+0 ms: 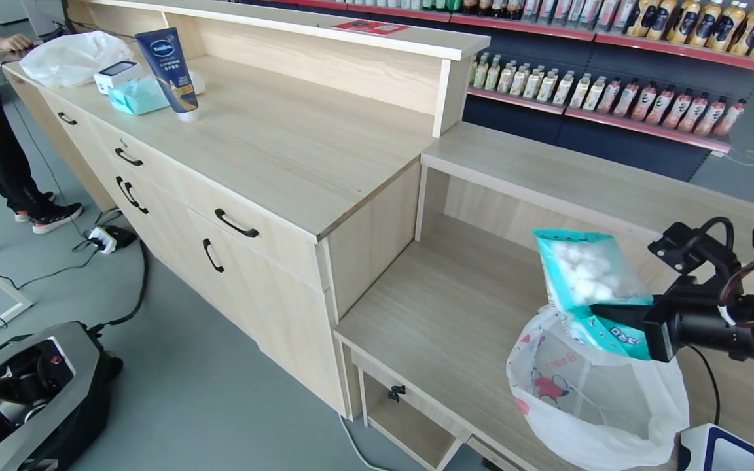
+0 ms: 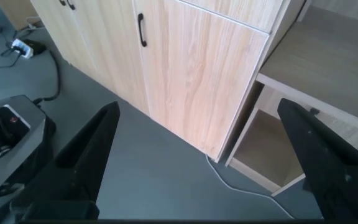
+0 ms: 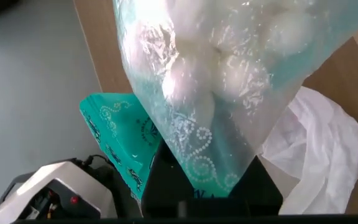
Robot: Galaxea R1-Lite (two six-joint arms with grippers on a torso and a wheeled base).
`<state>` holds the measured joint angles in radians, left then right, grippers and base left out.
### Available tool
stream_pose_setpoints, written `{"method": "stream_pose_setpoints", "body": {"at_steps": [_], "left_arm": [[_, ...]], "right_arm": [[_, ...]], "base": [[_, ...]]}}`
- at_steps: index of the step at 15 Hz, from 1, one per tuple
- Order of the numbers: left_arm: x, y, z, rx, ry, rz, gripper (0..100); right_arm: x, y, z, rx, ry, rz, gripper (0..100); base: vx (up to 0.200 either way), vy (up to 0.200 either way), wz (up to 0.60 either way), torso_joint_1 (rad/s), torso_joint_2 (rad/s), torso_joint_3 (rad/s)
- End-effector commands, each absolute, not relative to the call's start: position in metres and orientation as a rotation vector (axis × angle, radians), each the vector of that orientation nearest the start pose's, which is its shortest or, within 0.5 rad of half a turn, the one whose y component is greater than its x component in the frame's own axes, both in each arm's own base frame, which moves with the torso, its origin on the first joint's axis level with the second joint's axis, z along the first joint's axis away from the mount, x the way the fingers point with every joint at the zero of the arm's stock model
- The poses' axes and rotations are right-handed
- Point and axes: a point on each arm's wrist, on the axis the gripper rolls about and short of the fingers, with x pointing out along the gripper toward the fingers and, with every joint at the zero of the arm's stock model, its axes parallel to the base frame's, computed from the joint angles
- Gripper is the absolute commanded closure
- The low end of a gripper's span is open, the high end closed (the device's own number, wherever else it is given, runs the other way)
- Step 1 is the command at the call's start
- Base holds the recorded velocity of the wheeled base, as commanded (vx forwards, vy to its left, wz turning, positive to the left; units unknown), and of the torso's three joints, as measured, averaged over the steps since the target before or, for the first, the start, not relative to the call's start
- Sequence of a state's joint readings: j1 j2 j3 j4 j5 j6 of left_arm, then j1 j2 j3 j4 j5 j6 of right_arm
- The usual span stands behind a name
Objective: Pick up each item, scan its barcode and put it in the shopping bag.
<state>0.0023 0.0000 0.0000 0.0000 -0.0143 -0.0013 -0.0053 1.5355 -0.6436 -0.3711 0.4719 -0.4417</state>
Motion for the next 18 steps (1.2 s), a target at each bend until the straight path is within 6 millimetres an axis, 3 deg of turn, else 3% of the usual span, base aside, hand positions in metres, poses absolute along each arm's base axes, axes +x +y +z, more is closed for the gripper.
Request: {"method": "stream_pose_setpoints", "body": {"at_steps": [1, 6, 11, 18], "left_arm": [[-0.023, 0.0, 0.075, -0.002, 0.0, -0.011, 0], [-0.023, 0.0, 0.075, -0.002, 0.0, -0.011, 0], [-0.023, 0.0, 0.075, -0.002, 0.0, -0.011, 0], [-0.023, 0.0, 0.075, -0.002, 0.0, -0.012, 0]], "right_arm": [[0.282, 0.001, 0.103, -0.271, 0.478, 0.544, 100], [0.311, -0.015, 0.064, -0.298, 0.447, 0.502, 100], [0.313, -0.04, 0.037, -0.298, 0.516, 0.45, 100], [0.313, -0.039, 0.021, -0.339, 0.552, 0.492, 100]], "base": [[0.0, 0.0, 0.0, 0.0, 0.0, 0.0], [0.0, 0.0, 0.0, 0.0, 0.0, 0.0], [0.0, 0.0, 0.0, 0.0, 0.0, 0.0], [0.0, 0.0, 0.0, 0.0, 0.0, 0.0]]}}
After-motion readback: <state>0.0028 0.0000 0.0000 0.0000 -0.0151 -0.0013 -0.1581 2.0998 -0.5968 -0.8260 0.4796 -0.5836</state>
